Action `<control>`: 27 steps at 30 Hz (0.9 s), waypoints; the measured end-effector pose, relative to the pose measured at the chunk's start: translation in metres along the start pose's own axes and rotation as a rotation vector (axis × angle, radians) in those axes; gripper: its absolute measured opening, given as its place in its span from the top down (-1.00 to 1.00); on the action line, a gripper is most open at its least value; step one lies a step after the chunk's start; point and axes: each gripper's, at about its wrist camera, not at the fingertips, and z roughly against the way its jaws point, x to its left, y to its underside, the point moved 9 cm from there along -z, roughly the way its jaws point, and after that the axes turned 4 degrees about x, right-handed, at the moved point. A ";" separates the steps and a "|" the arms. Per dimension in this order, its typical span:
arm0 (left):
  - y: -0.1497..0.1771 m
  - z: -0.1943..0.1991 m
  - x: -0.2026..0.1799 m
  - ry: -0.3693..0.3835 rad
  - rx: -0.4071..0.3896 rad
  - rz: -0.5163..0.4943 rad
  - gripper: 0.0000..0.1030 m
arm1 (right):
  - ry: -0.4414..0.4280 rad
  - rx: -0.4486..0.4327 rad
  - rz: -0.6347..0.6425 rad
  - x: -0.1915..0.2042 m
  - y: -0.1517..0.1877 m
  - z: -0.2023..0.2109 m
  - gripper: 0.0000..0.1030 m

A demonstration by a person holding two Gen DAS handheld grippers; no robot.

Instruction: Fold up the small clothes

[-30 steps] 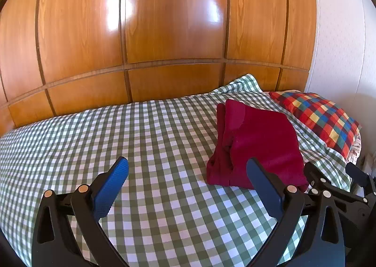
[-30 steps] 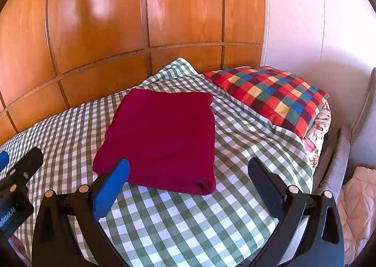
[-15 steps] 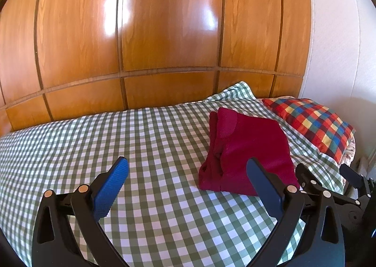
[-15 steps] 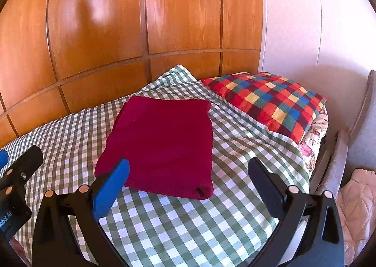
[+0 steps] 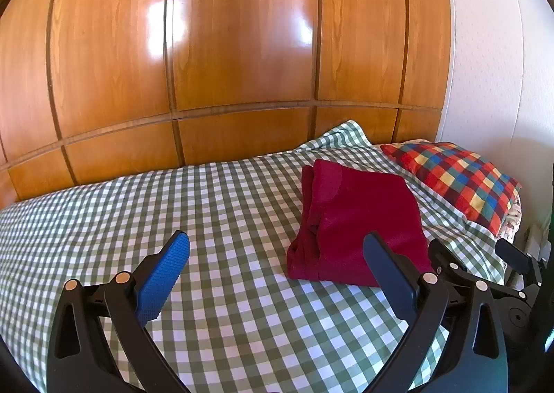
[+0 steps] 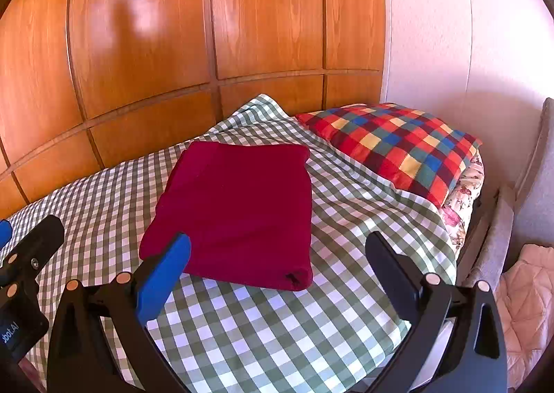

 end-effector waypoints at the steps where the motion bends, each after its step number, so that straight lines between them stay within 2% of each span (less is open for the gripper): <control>1: 0.000 0.000 0.000 0.000 0.001 0.001 -0.93 | 0.000 0.000 0.000 0.000 0.000 0.000 -0.95; 27: 0.000 0.004 0.003 0.003 -0.003 -0.014 -0.93 | -0.018 0.023 -0.003 0.003 0.005 -0.009 -0.95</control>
